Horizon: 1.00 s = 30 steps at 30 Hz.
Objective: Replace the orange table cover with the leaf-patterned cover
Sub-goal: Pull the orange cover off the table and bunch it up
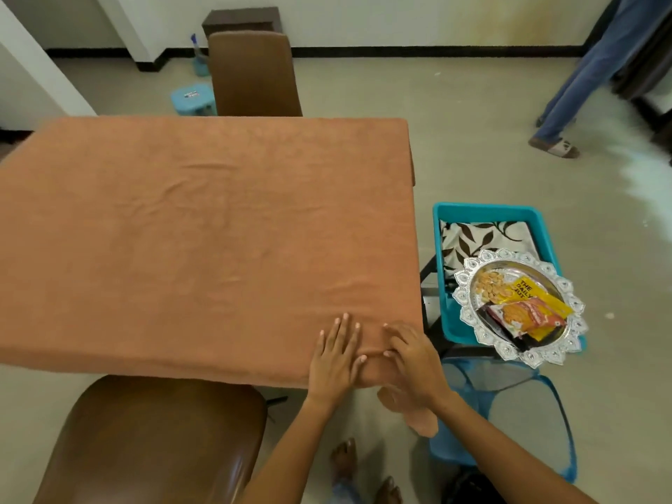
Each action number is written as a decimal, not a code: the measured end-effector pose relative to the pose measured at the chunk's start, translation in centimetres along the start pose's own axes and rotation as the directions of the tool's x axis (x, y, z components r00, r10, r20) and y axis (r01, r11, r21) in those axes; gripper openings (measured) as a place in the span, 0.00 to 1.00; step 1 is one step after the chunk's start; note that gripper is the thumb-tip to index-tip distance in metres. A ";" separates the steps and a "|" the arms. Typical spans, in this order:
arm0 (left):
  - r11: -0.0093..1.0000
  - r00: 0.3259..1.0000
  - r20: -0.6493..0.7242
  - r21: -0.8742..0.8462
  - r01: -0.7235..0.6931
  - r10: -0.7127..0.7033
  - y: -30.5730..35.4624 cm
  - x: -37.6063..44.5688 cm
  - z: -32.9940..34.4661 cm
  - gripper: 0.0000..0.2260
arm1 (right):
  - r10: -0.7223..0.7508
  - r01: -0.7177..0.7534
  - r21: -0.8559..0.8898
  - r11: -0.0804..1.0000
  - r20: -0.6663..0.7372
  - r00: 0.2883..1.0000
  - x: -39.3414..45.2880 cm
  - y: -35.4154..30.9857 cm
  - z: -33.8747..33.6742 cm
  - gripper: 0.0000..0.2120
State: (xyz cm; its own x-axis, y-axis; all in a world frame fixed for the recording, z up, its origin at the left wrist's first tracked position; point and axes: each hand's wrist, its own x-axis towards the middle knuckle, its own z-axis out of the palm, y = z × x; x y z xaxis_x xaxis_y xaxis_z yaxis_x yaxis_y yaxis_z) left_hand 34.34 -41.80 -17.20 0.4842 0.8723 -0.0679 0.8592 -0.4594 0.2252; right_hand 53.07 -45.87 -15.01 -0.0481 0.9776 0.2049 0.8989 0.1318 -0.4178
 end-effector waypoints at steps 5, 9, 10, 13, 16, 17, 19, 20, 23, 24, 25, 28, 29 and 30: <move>0.999 0.992 -0.121 0.039 0.027 -0.022 -1.2 1.8 -0.9 0.25 | 0.001 -0.003 -0.033 0.999 -0.061 0.998 3.1 -0.4 0.4 0.07; 0.997 0.980 -0.185 0.008 0.078 -0.075 -4.2 5.0 -2.6 0.24 | -0.033 0.031 -0.030 0.999 -0.064 0.997 8.9 -1.5 0.7 0.05; 0.996 0.975 -0.201 -0.011 0.092 -0.093 -5.3 5.8 -3.0 0.24 | -0.042 0.041 -0.020 0.999 -0.072 0.997 10.7 -2.0 1.1 0.04; 0.983 0.959 -0.224 -0.095 0.156 -0.173 -8.7 8.5 -5.2 0.24 | -0.042 0.043 0.009 0.999 -0.104 0.994 17.1 -4.0 2.7 0.04; 0.955 0.921 -0.275 -0.189 0.229 -0.276 -12.9 11.6 -8.0 0.25 | -0.018 0.022 0.030 0.999 -0.129 0.991 24.5 -6.5 4.8 0.06; 0.943 0.900 -0.301 -0.208 0.260 -0.314 -14.4 12.8 -8.9 0.25 | -0.012 0.016 0.035 0.999 -0.125 0.992 27.1 -7.4 5.5 0.06; 0.925 0.868 -0.337 -0.238 0.297 -0.365 -17.0 15.1 -10.5 0.25 | -0.003 0.006 0.029 1.000 -0.106 0.994 32.5 -9.4 6.8 0.05; 0.919 0.855 -0.352 -0.243 0.310 -0.382 -18.3 16.2 -11.3 0.25 | -0.002 0.004 0.020 1.000 -0.099 0.995 35.2 -10.6 7.4 0.05; 0.898 0.794 -0.421 -0.244 0.366 -0.438 -22.1 19.6 -13.2 0.25 | -0.045 0.051 0.052 0.997 -0.117 0.992 42.7 -14.8 8.6 0.03; 0.884 0.775 -0.428 -0.258 0.389 -0.466 -23.2 20.5 -13.6 0.25 | -0.077 0.087 0.077 0.993 -0.132 0.988 44.6 -16.1 8.8 0.03; 0.872 0.760 -0.428 -0.269 0.409 -0.489 -24.6 21.5 -13.9 0.25 | -0.107 0.122 0.094 0.988 -0.148 0.983 46.1 -17.2 9.2 0.02; 0.878 0.804 -0.363 -0.275 0.391 -0.472 -27.2 23.1 -13.0 0.26 | -0.158 0.166 0.058 0.984 -0.117 0.980 46.5 -17.1 11.2 0.08; 0.895 0.842 -0.318 -0.259 0.364 -0.435 -28.0 23.5 -12.2 0.26 | -0.146 0.148 0.013 0.989 -0.073 0.987 45.7 -16.3 12.2 0.14; 0.910 0.874 -0.279 -0.240 0.337 -0.397 -28.7 23.7 -11.2 0.26 | -0.136 0.135 -0.052 0.990 -0.025 0.990 44.7 -15.3 13.1 0.18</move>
State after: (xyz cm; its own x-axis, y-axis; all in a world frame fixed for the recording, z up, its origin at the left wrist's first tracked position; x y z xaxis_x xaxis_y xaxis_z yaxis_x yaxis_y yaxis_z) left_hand 19.29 -6.06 -14.37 0.0357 0.9918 0.1223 0.9059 -0.0838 0.4151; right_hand 31.42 -2.00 -11.07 -0.1589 0.9461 0.2823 0.9057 0.2534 -0.3397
